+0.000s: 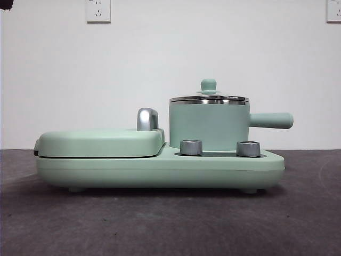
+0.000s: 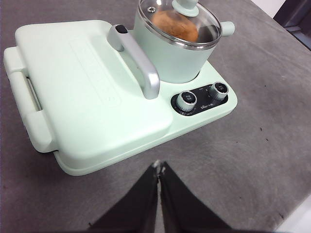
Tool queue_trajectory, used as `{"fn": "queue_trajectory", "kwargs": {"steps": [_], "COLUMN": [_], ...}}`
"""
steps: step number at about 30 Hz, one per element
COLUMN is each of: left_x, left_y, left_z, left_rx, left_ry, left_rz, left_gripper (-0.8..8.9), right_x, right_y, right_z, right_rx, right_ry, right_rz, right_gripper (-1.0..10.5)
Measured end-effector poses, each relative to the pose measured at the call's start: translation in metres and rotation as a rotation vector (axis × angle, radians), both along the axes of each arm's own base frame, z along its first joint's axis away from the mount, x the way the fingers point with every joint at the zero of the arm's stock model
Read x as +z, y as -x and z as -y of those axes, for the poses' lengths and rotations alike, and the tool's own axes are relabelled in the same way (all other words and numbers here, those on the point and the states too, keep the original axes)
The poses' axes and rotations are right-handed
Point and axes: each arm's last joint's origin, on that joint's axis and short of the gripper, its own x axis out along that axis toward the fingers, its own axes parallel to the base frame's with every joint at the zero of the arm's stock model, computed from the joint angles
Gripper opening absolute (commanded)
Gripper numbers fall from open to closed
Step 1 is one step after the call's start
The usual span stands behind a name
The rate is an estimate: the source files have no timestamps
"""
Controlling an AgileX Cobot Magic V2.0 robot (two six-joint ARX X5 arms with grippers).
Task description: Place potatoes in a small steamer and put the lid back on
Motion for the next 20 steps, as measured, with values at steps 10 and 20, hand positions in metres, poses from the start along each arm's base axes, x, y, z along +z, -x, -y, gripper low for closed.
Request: {"fn": "queue_trajectory", "kwargs": {"steps": [10, 20], "left_x": [0.001, -0.040], "left_y": [0.001, 0.010], "left_z": [-0.001, -0.022], "left_rx": [-0.001, 0.179], "left_ry": [0.000, -0.025], "left_rz": [0.009, 0.195], "left_gripper": [0.06, 0.06], "right_x": [0.000, 0.000], "right_y": [0.000, 0.000], "right_z": [0.000, 0.000], "right_rx": [0.000, 0.000], "right_ry": [-0.002, -0.002], "right_rz": [0.005, 0.005], "right_gripper": [0.2, 0.2]}}
